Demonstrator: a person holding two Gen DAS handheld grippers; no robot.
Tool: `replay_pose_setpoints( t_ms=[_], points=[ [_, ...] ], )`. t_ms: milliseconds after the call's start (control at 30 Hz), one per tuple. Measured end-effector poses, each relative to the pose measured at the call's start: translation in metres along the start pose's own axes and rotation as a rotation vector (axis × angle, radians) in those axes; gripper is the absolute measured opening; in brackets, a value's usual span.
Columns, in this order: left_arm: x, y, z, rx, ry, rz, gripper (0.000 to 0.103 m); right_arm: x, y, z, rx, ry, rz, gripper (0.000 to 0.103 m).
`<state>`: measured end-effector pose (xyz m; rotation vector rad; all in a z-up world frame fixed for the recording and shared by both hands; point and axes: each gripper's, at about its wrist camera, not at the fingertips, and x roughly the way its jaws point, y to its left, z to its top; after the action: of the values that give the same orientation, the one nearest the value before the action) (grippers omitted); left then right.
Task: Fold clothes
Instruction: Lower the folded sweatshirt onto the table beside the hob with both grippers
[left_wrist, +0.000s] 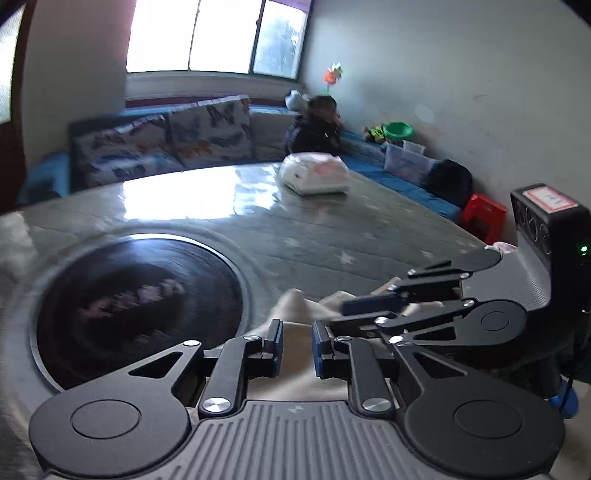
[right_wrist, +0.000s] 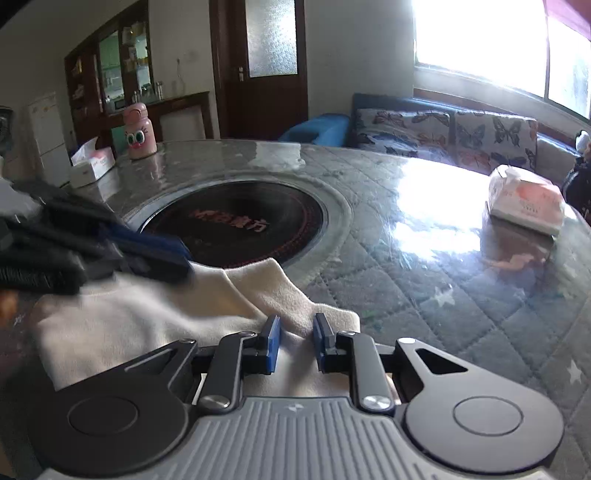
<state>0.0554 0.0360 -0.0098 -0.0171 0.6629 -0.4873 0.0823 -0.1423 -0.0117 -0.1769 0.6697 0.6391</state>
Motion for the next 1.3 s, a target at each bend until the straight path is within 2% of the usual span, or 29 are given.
replay_pose_setpoints(
  t_ms=[200, 300, 367, 433, 500, 600, 767, 867, 900, 1067, 1200, 1300],
  points=[
    [0.03, 0.014, -0.002, -0.101, 0.037, 0.014, 0.017, -0.022, 0.0, -0.013, -0.027, -0.002, -0.02, 0.018],
    [0.025, 0.014, -0.003, -0.099, 0.025, 0.01, 0.018, -0.036, -0.008, -0.023, 0.013, -0.008, -0.039, 0.019],
    [0.016, 0.011, -0.002, -0.088, -0.006, 0.012, 0.022, -0.047, -0.015, -0.028, 0.048, -0.029, -0.051, 0.019],
    [0.008, 0.009, -0.002, -0.073, -0.047, 0.041, 0.036, -0.056, -0.025, -0.031, 0.079, -0.045, -0.073, 0.019],
    [0.011, 0.009, -0.001, -0.067, -0.043, 0.063, 0.041, -0.061, -0.036, -0.034, 0.105, -0.045, -0.101, 0.02],
    [0.022, 0.011, -0.004, -0.072, 0.012, 0.103, 0.041, -0.06, -0.045, -0.039, 0.129, -0.033, -0.126, 0.02],
    [0.024, 0.01, -0.007, -0.068, 0.013, 0.149, 0.046, -0.052, -0.05, -0.044, 0.15, -0.011, -0.129, 0.02],
    [0.022, 0.009, -0.009, -0.054, 0.006, 0.207, 0.051, -0.05, -0.047, -0.046, 0.129, -0.012, -0.145, 0.019],
    [0.021, 0.011, -0.01, -0.065, 0.007, 0.219, 0.055, -0.05, -0.046, -0.045, 0.119, -0.014, -0.153, 0.019],
    [0.013, 0.017, -0.015, -0.108, -0.011, 0.255, 0.057, -0.052, -0.04, -0.041, 0.065, -0.022, -0.191, 0.019],
    [0.005, 0.008, -0.017, -0.065, -0.039, 0.286, 0.055, -0.051, -0.033, -0.025, 0.064, -0.067, -0.109, 0.017],
    [0.0, 0.004, -0.021, -0.042, -0.052, 0.306, 0.055, -0.033, -0.026, -0.015, 0.045, -0.058, -0.047, 0.013]
  ],
)
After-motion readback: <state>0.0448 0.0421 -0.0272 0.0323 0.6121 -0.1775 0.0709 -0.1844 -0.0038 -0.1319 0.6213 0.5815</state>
